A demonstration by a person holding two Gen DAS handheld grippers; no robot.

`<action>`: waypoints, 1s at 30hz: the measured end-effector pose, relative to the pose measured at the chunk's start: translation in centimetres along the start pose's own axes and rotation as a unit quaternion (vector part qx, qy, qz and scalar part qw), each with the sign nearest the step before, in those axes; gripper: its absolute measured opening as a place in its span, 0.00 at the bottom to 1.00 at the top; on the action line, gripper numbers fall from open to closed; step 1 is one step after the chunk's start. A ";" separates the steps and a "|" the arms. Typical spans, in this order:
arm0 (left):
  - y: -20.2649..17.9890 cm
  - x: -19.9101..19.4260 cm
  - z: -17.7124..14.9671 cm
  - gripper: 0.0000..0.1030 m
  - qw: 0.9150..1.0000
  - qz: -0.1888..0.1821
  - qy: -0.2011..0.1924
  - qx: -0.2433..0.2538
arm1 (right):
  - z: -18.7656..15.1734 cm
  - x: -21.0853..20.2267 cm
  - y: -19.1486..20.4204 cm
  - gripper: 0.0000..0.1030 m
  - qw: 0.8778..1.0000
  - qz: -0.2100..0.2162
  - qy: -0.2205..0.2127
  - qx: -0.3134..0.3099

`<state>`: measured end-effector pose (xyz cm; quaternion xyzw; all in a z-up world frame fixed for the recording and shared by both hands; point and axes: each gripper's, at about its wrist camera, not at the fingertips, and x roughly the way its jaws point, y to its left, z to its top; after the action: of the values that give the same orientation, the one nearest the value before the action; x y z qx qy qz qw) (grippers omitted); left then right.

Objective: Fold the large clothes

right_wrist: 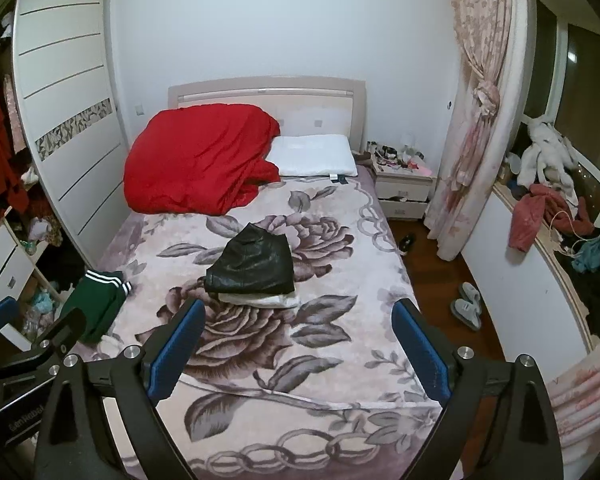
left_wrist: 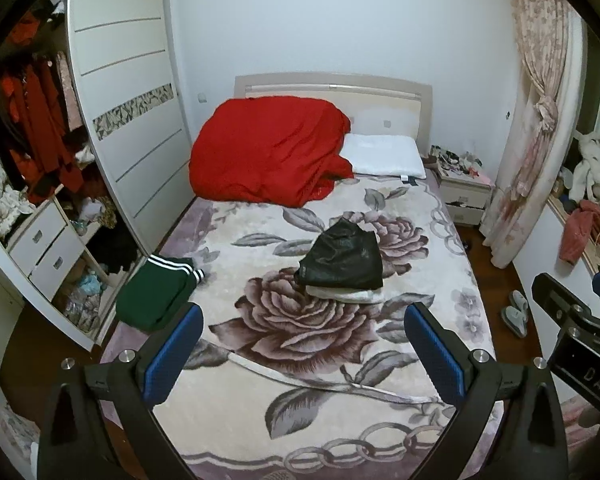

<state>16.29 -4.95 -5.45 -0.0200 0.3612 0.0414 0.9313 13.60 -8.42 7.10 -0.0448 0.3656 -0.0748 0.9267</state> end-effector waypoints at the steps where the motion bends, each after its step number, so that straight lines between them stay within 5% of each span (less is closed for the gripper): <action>1: 0.0 -0.1 0.0 1.00 1.000 -0.001 -0.003 0.000 | 0.0 -0.2 -0.1 0.93 1.000 0.000 -0.002 0.000; 30: 0.1 -1.1 0.4 1.00 1.000 0.009 -0.028 -0.002 | 0.7 -1.5 -0.3 0.95 1.000 0.006 -0.017 -0.005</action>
<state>15.75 -4.94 -4.38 -0.0174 0.3353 0.0511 0.9406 12.94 -8.42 8.67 -0.0484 0.3501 -0.0668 0.9331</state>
